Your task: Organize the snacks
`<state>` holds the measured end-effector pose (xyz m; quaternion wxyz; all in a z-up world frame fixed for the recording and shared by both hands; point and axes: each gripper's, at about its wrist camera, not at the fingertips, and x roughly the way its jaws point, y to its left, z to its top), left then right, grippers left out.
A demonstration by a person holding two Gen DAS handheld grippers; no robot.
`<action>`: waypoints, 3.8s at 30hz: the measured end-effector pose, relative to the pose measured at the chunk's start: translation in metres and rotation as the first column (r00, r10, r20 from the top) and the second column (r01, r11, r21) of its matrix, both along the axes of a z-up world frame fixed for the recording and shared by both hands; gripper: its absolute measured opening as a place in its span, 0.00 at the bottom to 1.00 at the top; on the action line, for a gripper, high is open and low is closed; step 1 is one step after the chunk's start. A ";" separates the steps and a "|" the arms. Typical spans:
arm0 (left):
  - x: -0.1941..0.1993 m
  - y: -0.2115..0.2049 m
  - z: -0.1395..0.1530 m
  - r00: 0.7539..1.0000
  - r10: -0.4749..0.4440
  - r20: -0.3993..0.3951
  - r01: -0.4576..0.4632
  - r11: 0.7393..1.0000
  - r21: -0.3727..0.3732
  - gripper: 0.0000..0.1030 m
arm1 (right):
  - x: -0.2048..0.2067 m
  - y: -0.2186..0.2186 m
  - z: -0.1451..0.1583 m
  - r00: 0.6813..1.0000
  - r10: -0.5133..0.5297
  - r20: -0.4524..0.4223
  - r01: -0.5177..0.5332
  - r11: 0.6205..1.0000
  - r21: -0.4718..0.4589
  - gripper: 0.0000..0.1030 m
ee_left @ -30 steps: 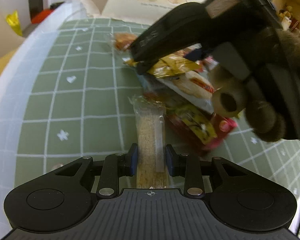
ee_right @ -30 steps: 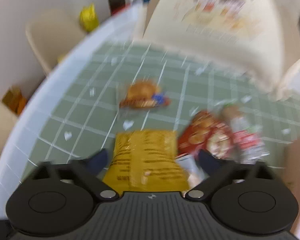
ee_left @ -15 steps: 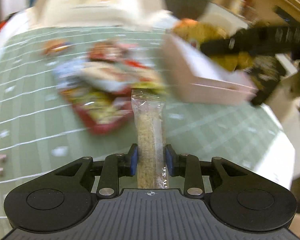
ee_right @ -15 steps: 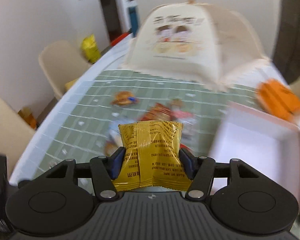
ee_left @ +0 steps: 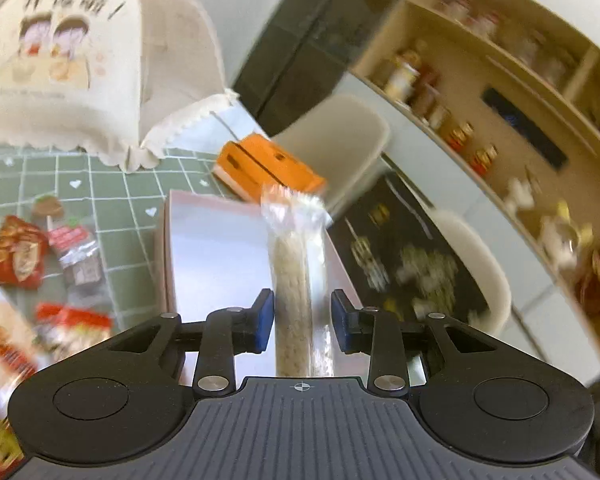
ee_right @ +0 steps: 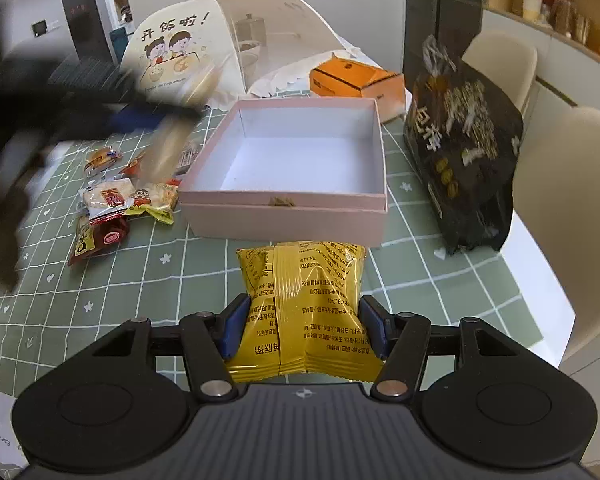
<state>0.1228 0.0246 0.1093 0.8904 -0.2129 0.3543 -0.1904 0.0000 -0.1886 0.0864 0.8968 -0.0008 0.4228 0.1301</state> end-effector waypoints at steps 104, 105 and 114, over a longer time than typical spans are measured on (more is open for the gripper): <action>-0.187 0.109 -0.053 0.989 0.101 -0.104 -0.055 0.924 0.378 0.39 | 0.004 0.069 -0.062 0.990 0.095 -0.099 -0.099 0.995 -0.032 0.85; -0.190 0.123 -0.049 0.973 0.202 -0.113 -0.159 0.937 0.310 0.39 | 0.004 0.067 -0.063 0.991 0.093 -0.096 -0.096 0.995 -0.027 0.86; -0.164 0.118 -0.066 0.929 0.349 -0.127 -0.262 0.858 0.442 0.42 | -0.003 0.051 -0.072 0.993 0.025 -0.111 -0.021 0.999 0.041 0.93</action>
